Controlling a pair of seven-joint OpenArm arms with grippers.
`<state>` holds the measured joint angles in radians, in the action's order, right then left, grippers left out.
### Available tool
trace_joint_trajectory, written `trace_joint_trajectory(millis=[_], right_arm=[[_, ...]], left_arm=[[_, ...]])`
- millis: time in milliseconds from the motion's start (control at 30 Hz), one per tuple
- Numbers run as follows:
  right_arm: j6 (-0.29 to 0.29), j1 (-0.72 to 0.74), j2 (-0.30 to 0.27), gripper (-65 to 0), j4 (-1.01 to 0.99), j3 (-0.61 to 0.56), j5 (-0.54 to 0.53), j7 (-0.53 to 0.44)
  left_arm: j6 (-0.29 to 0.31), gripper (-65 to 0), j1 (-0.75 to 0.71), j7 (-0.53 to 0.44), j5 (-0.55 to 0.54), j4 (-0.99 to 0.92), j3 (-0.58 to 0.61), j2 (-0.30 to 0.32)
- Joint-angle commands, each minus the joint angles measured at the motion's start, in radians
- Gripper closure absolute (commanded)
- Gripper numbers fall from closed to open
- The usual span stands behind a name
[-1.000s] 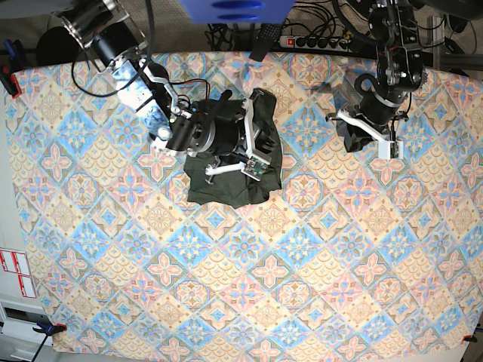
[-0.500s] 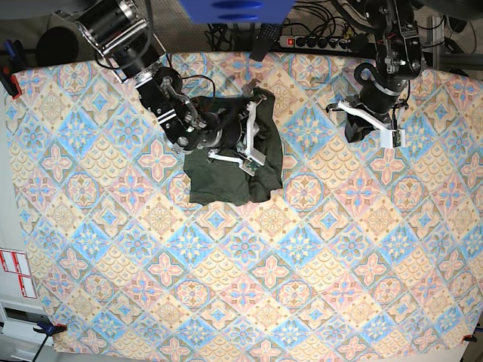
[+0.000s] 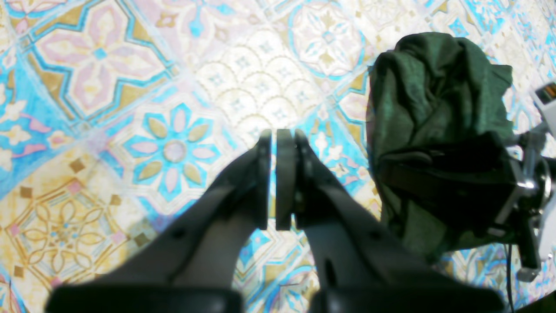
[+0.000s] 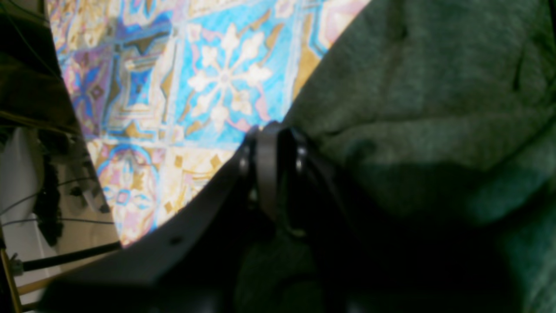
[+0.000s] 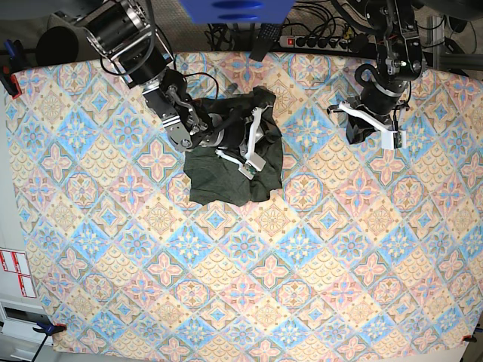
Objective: Fold the T-shirt properly
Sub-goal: 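Grasp the green bundle with the right gripper, left gripper withdrawing, then drag the held bundle with the right gripper toward the table edge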
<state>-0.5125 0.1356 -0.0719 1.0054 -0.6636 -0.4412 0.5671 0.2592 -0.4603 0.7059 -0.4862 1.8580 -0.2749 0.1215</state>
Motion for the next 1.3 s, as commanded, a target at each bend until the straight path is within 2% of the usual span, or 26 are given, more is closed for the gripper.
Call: trace_joint_trajectory(millis=[0, 167, 367, 500, 1033, 1267], right_arm=[[0.042, -0.012, -0.019, -5.1, -0.026, 0.002, 0.068, 0.092], [0.044, -0.012, -0.053, -5.1, -0.027, 0.064, 0.089, 0.092], [0.044, -0.018, -0.070, -5.1, -0.023, 0.218, 0.246, 0.097], [0.044, -0.020, -0.084, -5.1, -0.021, 0.293, 0.275, 0.097], [0.042, -0.021, -0.257, -5.1, -0.018, 0.291, 0.275, 0.098], [0.042, -0.020, -0.331, -5.1, 0.019, 0.189, 0.275, 0.098]], left_arm=[[0.005, 0.0, 0.002, -0.019, -0.010, 0.019, -0.004, 0.005], [0.005, 0.0, 0.004, -0.019, -0.010, 0.019, -0.004, 0.004], [0.005, 0.0, 0.015, -0.019, -0.010, 0.019, -0.004, 0.004], [0.005, 0.0, 0.018, -0.019, -0.010, 0.019, -0.004, 0.004], [0.005, 0.0, 0.034, -0.019, -0.010, 0.019, -0.004, 0.004], [0.005, 0.0, 0.053, -0.019, -0.010, 0.019, -0.002, 0.004]])
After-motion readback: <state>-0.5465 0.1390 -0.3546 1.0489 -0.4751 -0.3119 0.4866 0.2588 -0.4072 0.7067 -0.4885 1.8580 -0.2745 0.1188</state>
